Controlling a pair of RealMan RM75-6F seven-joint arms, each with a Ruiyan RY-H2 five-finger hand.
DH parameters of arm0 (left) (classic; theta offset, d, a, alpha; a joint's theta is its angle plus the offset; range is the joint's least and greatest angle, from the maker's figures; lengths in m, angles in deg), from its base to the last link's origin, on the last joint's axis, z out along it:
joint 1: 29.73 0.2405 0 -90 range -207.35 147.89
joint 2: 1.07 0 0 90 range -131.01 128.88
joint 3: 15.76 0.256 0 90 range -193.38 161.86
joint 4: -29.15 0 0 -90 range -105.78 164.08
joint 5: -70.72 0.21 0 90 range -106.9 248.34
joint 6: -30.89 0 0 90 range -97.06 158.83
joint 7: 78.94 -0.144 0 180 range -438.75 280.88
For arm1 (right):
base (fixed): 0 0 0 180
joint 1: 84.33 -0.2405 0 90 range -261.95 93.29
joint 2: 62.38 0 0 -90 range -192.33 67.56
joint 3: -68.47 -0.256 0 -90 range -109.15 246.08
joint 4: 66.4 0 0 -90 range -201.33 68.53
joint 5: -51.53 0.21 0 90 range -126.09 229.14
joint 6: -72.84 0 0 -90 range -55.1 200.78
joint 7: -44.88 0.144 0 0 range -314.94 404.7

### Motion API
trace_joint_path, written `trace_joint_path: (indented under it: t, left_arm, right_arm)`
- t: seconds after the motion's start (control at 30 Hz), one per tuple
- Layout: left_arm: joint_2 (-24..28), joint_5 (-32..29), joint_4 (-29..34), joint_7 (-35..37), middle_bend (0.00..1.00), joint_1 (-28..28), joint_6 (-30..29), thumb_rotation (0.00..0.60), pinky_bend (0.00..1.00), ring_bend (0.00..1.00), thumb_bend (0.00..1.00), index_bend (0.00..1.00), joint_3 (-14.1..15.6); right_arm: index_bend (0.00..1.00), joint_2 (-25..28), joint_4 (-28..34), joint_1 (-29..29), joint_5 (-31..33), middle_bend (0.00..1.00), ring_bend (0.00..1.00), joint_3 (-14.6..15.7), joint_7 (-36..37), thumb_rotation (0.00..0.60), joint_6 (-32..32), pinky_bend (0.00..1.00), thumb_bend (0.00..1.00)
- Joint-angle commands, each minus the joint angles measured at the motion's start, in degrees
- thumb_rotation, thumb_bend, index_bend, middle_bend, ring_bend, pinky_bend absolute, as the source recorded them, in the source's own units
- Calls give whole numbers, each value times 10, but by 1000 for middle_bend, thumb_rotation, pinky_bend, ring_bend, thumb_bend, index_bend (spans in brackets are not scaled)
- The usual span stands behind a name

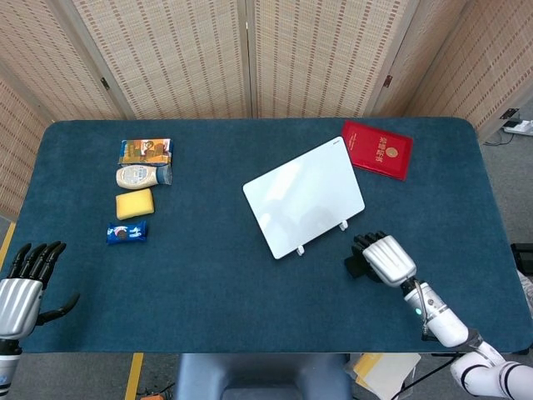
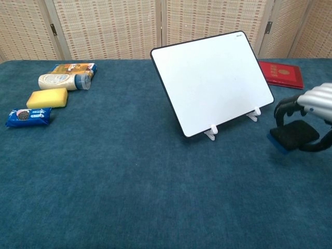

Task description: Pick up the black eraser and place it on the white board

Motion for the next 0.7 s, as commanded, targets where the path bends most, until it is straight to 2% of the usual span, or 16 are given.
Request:
trace_joint_path:
  t: [0.03, 0.27, 0.7]
  left_arm:
    - [-2, 0, 2, -6, 121, 1, -5, 495, 70, 123, 290, 0, -1]
    - [0, 5, 9, -4, 113, 1, -3, 500, 68, 123, 290, 0, 3]
    - [11, -2, 16, 17, 113, -8, 29, 506, 64, 123, 291, 0, 10]
  right_arm:
    - [599, 5, 2, 18, 6, 331, 328, -37, 24, 600, -80, 388, 231]
    - [600, -72, -77, -10, -5, 332, 327, -77, -37, 600, -132, 388, 231]
    - [600, -208, -238, -106, 18, 332, 315, -113, -39, 600, -83, 388, 230]
